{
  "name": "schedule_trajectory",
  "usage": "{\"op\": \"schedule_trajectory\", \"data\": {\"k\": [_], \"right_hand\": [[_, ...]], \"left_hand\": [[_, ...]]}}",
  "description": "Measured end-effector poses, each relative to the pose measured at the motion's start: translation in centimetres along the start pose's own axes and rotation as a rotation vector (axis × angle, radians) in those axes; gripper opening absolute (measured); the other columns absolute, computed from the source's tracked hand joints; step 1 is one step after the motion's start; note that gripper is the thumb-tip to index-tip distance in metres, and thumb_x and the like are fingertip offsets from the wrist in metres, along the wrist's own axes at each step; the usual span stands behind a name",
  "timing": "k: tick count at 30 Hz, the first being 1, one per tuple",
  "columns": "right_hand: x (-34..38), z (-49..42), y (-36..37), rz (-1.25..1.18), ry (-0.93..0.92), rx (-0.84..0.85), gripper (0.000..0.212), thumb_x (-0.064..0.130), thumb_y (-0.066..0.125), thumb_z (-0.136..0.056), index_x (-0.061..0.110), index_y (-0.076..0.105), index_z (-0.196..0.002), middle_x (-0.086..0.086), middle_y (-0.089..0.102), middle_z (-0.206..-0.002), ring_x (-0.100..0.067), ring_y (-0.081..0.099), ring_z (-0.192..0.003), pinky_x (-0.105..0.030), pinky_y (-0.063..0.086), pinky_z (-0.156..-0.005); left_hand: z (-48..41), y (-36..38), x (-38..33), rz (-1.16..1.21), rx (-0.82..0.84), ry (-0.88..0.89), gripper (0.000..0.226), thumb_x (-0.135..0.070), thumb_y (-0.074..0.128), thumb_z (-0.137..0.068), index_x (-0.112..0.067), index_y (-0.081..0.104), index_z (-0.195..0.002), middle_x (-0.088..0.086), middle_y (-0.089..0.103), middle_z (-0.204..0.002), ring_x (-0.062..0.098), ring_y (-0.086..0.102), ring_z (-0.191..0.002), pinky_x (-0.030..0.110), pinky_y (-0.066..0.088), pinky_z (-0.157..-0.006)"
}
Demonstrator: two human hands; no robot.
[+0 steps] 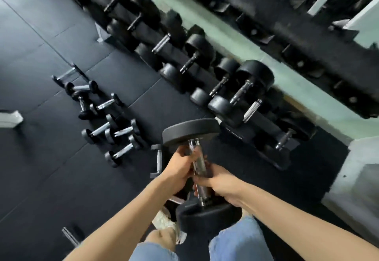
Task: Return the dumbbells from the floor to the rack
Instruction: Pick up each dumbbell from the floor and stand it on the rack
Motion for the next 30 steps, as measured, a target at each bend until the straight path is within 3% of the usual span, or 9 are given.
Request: {"op": "schedule_trajectory", "data": {"k": [3,6,11,15,23,27,30], "right_hand": [[3.0,2.7,-2.5,-0.078,-0.053,-0.029,0.021,0.019,0.069,-0.087,0.018,0.062,-0.107,-0.003,0.073,-0.081,-0.024,0.072,-0.082,-0.042,0.058,-0.085],[5.6,4.5,-5.9,-0.162,-0.094,-0.025,0.029,0.014,0.065,-0.090,0.008,0.057,-0.118,-0.011,0.069,-0.081,-0.025,0.069,-0.076,-0.035,0.059,-0.075],[8.8,5.3,-14.4,-0.223,-0.150,-0.038,0.017,0.013,0.061,-0.093,0.011,0.059,-0.110,-0.010,0.067,-0.079,-0.024,0.067,-0.073,-0.033,0.059,-0.073],[10.5,5.5,-22.0,-0.294,-0.133,-0.099,0.029,0.009,0.062,-0.091,0.009,0.054,-0.119,-0.012,0.067,-0.080,-0.022,0.068,-0.071,-0.030,0.058,-0.069],[13.1,6.3,-37.1,-0.434,-0.211,-0.301,0.030,0.012,0.066,-0.089,0.011,0.056,-0.117,-0.010,0.069,-0.082,-0.024,0.069,-0.074,-0.029,0.060,-0.068],[12.3,6.4,-43.9,-0.533,-0.244,-0.411,0.023,0.008,0.065,-0.089,0.004,0.061,-0.112,-0.014,0.070,-0.079,-0.024,0.069,-0.068,-0.028,0.057,-0.061],[10.8,6.1,-48.7,-0.565,-0.231,-0.484,0.016,0.010,0.066,-0.089,0.005,0.065,-0.104,-0.010,0.073,-0.074,-0.024,0.071,-0.070,-0.038,0.059,-0.072]], "left_hand": [[0.9,3.6,-3.7,-0.051,0.046,0.038,0.038,-0.018,0.061,-0.090,-0.003,0.051,-0.123,0.012,0.065,-0.099,0.028,0.064,-0.092,0.042,0.054,-0.078],[0.5,7.9,-6.6,-0.108,0.109,0.055,0.027,-0.018,0.060,-0.091,-0.007,0.054,-0.115,0.011,0.066,-0.092,0.026,0.065,-0.086,0.042,0.053,-0.076],[-2.8,16.4,-10.0,-0.175,0.140,0.067,0.023,-0.014,0.058,-0.092,-0.009,0.055,-0.114,0.006,0.066,-0.083,0.017,0.069,-0.068,0.036,0.053,-0.066],[-6.7,24.0,-11.9,-0.219,0.150,0.049,0.017,-0.011,0.056,-0.093,-0.011,0.056,-0.110,0.005,0.067,-0.078,0.015,0.069,-0.062,0.032,0.054,-0.059],[-13.7,40.0,-15.5,-0.381,0.268,0.050,0.008,-0.013,0.058,-0.092,-0.019,0.058,-0.097,0.004,0.065,-0.082,0.019,0.064,-0.077,0.034,0.051,-0.068],[-17.0,47.5,-15.4,-0.502,0.318,0.087,0.020,-0.023,0.062,-0.090,-0.015,0.057,-0.108,0.004,0.064,-0.093,0.021,0.061,-0.087,0.033,0.051,-0.073],[-18.6,52.8,-14.5,-0.582,0.373,0.102,0.025,-0.024,0.061,-0.091,-0.011,0.056,-0.111,0.002,0.062,-0.089,0.019,0.060,-0.084,0.031,0.050,-0.071]]}}
Point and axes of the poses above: each hand's wrist, its own z-axis away from the middle knuckle, its own y-axis out of the palm, x = y × z, the point moved 6 cm from there along -z, towards the middle knuckle
